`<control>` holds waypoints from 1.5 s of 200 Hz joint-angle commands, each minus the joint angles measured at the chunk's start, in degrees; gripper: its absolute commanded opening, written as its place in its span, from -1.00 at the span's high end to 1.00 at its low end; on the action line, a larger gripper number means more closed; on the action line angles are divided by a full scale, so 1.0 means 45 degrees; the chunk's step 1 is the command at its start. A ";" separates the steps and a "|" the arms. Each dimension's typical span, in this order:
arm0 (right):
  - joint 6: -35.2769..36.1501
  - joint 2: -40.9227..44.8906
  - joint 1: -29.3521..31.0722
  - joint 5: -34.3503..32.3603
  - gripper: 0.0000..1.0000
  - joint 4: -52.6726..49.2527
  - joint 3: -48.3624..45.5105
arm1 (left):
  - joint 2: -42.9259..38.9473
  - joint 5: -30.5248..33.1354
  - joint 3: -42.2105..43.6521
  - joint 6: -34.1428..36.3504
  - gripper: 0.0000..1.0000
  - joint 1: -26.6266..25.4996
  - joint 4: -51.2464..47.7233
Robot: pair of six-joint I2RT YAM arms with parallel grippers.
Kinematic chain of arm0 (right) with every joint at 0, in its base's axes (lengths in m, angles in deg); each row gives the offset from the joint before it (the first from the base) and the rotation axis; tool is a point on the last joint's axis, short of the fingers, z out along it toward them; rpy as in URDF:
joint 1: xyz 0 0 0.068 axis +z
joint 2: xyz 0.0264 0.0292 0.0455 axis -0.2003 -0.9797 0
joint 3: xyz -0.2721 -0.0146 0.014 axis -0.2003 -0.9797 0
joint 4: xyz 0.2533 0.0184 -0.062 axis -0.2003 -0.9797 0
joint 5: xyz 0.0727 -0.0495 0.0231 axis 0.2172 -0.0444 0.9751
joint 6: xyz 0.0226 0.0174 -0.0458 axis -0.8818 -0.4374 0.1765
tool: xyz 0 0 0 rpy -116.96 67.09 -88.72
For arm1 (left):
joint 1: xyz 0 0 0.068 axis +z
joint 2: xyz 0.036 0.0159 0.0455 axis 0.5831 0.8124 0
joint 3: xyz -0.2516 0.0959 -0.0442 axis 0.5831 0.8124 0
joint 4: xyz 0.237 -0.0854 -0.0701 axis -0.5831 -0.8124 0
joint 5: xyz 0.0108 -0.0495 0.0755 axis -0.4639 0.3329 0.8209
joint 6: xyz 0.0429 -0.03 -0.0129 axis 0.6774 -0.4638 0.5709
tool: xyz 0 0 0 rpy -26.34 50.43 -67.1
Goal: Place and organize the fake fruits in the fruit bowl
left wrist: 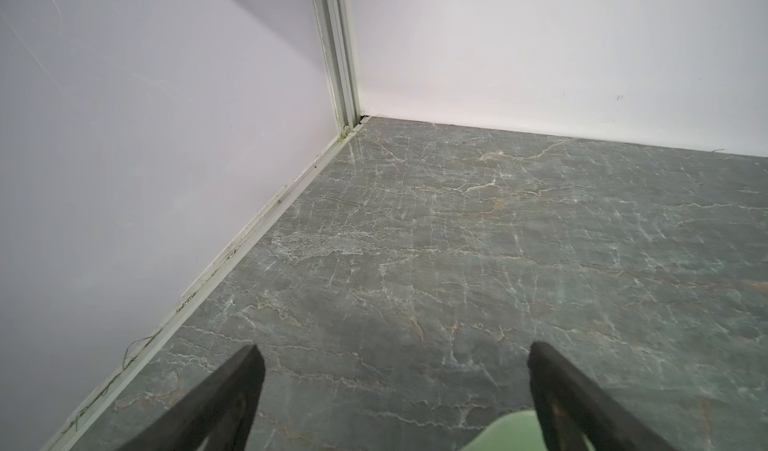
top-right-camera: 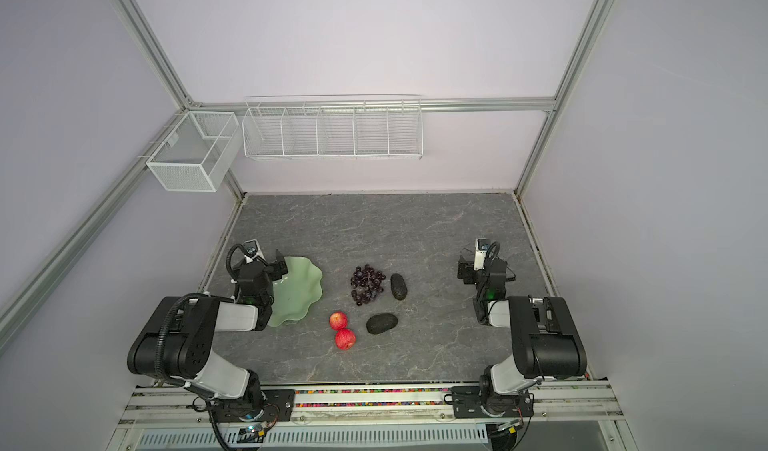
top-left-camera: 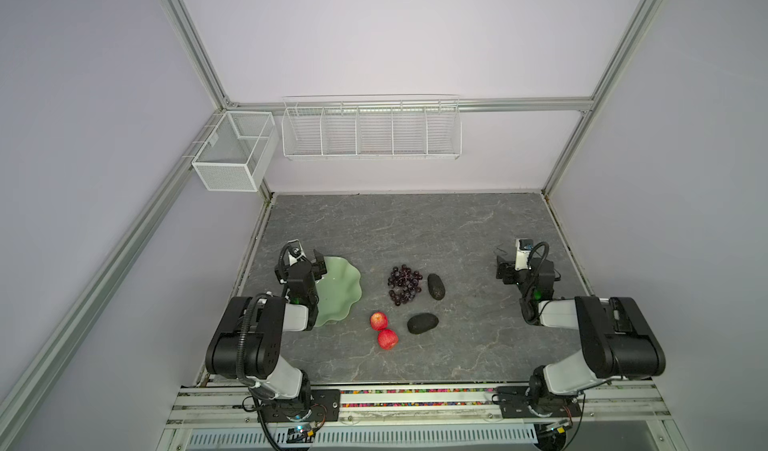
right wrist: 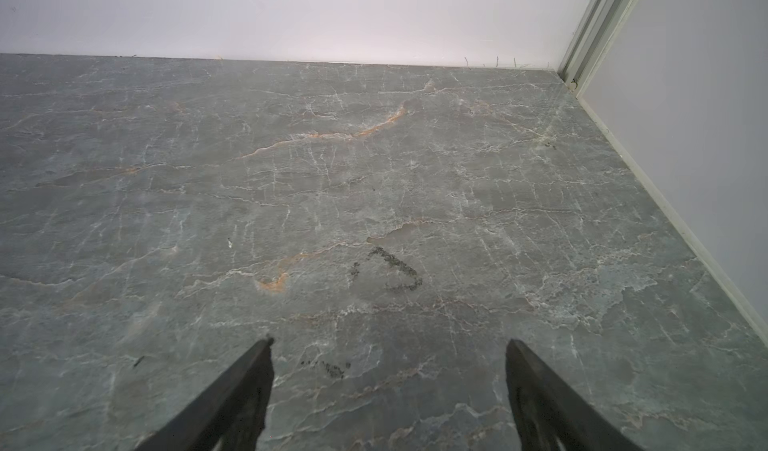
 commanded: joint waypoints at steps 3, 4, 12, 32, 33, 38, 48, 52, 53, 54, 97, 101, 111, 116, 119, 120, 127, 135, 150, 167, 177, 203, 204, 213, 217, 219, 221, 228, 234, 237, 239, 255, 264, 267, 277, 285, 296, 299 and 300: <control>0.0194 0.0065 -0.0066 0.0176 -0.77 0.0240 0.0140 | -0.0129 -0.0041 -0.0232 -0.0233 -0.97 0.0054 -0.0044; 0.0194 0.0065 -0.0066 0.0173 -0.76 0.0240 0.0140 | -0.0137 -0.0045 -0.0222 -0.0233 -0.97 0.0054 -0.0050; 0.0194 0.0055 -0.0067 0.0182 -0.77 0.0226 0.0140 | -0.0126 -0.0038 -0.0227 -0.0233 -0.97 0.0054 -0.0054; 0.0192 0.0059 -0.0074 0.0180 -0.77 0.0259 0.0139 | -0.0126 -0.0031 -0.0227 -0.0221 -0.97 0.0054 -0.0050; 0.0193 0.0043 -0.0080 0.0185 -0.77 0.0259 0.0139 | -0.0126 -0.0031 -0.0229 -0.0227 -0.97 0.0054 -0.0043; 0.0194 0.0063 -0.0086 0.0185 -0.76 0.0260 0.0140 | -0.0116 -0.0043 -0.0232 -0.0230 -0.97 0.0049 -0.0054; 0.0194 0.0028 -0.0081 0.0178 -0.77 0.0241 0.0142 | -0.0126 -0.0033 -0.0231 -0.0228 -0.98 0.0054 -0.0055; 0.0194 0.0027 -0.0081 0.0182 -0.76 0.0259 0.0140 | -0.0116 -0.0031 -0.0227 -0.0232 -0.97 0.0054 -0.0043; 0.0194 0.0026 -0.0084 0.0176 -0.76 0.0260 0.0140 | -0.0131 -0.0040 -0.0219 -0.0232 -0.97 0.0054 -0.0049; 0.0194 0.0026 -0.0085 0.0183 -0.76 0.0260 0.0140 | -0.0129 -0.0045 -0.0226 -0.0232 -0.97 0.0054 -0.0052; 0.0194 0.0043 -0.0081 0.0174 -0.76 0.0230 0.0139 | -0.0129 -0.0061 -0.0239 -0.0232 -0.97 0.0054 -0.0060; 0.0192 0.0043 -0.0081 0.0174 -0.77 0.0229 0.0130 | -0.0128 -0.0054 -0.0241 -0.0231 -0.97 0.0054 -0.0054; 0.0194 0.0034 -0.0085 0.0187 -0.76 0.0239 0.0140 | -0.0126 -0.0056 -0.0244 -0.0230 -0.97 0.0054 -0.0055; 0.0199 0.0060 -0.0072 0.0188 -0.77 0.0227 0.0140 | -0.0126 -0.0045 -0.0233 -0.0232 -0.97 0.0054 -0.0054; 0.0195 0.0049 -0.0078 0.0180 -0.76 0.0218 0.0140 | -0.0126 -0.0049 -0.0237 -0.0232 -0.97 0.0054 -0.0045; 0.0195 0.0057 -0.0082 0.0176 -0.76 0.0209 0.0140 | -0.0126 -0.0059 -0.0234 -0.0232 -0.97 0.0054 -0.0050; 0.0206 0.0063 -0.0079 0.0187 -0.76 0.0220 0.0140 | -0.0126 -0.0045 -0.0245 -0.0231 -0.97 0.0054 -0.0049; 0.0197 0.0048 -0.0074 0.0185 -0.76 0.0221 0.0140 | -0.0129 -0.0034 -0.0232 -0.0232 -0.97 0.0054 -0.0050; 0.0199 0.0065 -0.0085 0.0189 -0.76 0.0219 0.0140 | -0.0126 -0.0036 -0.0184 -0.0203 -0.97 0.0054 0.0032; 0.0194 0.0103 -0.0086 0.0186 -0.77 0.0259 0.0101 | -0.0145 0.0015 0.0119 -0.0247 -0.98 0.0054 0.0601; 0.0184 0.0098 -0.0073 0.0186 -0.76 0.0279 0.0082 | -0.0160 0.0193 0.0245 -0.0310 -0.99 0.0044 0.0844; 0.0146 0.0590 -0.0047 -0.0042 -0.76 0.0685 -0.0350 | -0.1058 0.0078 0.0646 -0.0274 -0.99 0.0054 0.0758; 0.0141 0.0620 -0.0038 -0.0062 -0.76 0.0668 -0.0369 | -0.1110 0.0102 0.0666 -0.0273 -0.99 0.0054 0.0752; 0.0083 0.0992 -0.0030 -0.0262 -0.76 0.0572 -0.0443 | -0.1645 0.0333 0.0895 -0.0257 -0.99 0.0054 0.0722; 0.0077 0.1223 -0.0035 -0.0294 -0.76 0.0394 -0.0464 | -0.1931 0.0452 0.1006 -0.0290 -0.99 0.0037 0.0652; 0.0077 0.1423 -0.0029 -0.0317 -0.76 0.0162 -0.0451 | -0.2096 0.0501 0.1032 -0.0305 -0.99 0.0035 0.0610; 0.0067 0.1525 -0.0028 -0.0327 -0.76 0.0074 -0.0439 | -0.2279 0.0537 0.1113 -0.0309 -0.98 0.0035 0.0531; -0.0031 0.2145 0.0040 -0.0468 -0.76 -0.0873 -0.0281 | -0.2965 0.0780 0.1262 -0.0263 -0.99 -0.0046 0.0183; -0.0248 0.2870 0.0071 -0.0585 -0.76 -0.2197 0.0013 | -0.3697 0.1228 0.1309 -0.0214 -0.99 -0.0284 -0.0362; -0.0354 0.3169 0.0104 -0.0607 -0.76 -0.2926 0.0190 | -0.4086 0.1448 0.1318 -0.0111 -0.99 -0.0408 -0.0750; -0.0417 0.3414 0.0123 -0.0609 -0.76 -0.3295 0.0294 | -0.4344 0.1531 0.1313 0.0032 -0.99 -0.0481 -0.0986; -0.1397 0.4899 0.0447 -0.0765 -0.76 -0.6313 0.1134 | -0.6511 0.2148 0.0785 0.0360 -0.98 -0.0939 -0.3688; -0.1646 0.5447 0.0764 -0.0206 -0.76 -0.8087 0.1733 | -0.7490 0.2555 0.0156 -0.0197 -0.91 -0.1176 -0.5673; -0.1676 0.5584 0.0943 -0.0001 -0.76 -0.8593 0.1906 | -0.7775 0.2508 -0.0117 -0.0501 -0.89 -0.1225 -0.6507; -0.1748 0.5884 0.1662 0.0337 -0.76 -1.0206 0.2478 | -0.8168 0.1471 -0.1210 -0.1216 -0.79 -0.1390 -0.8816; -0.1891 0.6027 0.2324 0.0499 -0.76 -1.1211 0.2789 | -0.7892 0.0755 -0.2387 -0.1708 -0.75 -0.1806 -1.0768; -0.2340 0.6113 0.3378 0.0728 -0.76 -1.2264 0.2986 | -0.6864 -0.0082 -0.4232 -0.1920 -0.74 -0.2889 -1.3298; -0.2471 0.6146 0.3589 0.0853 -0.76 -1.2443 0.2991 | -0.6508 -0.0246 -0.4706 -0.1940 -0.74 -0.3248 -1.3917; -0.2506 0.6152 0.3665 0.0913 -0.76 -1.2498 0.2991 | -0.6413 -0.0314 -0.4862 -0.1955 -0.73 -0.3365 -1.4086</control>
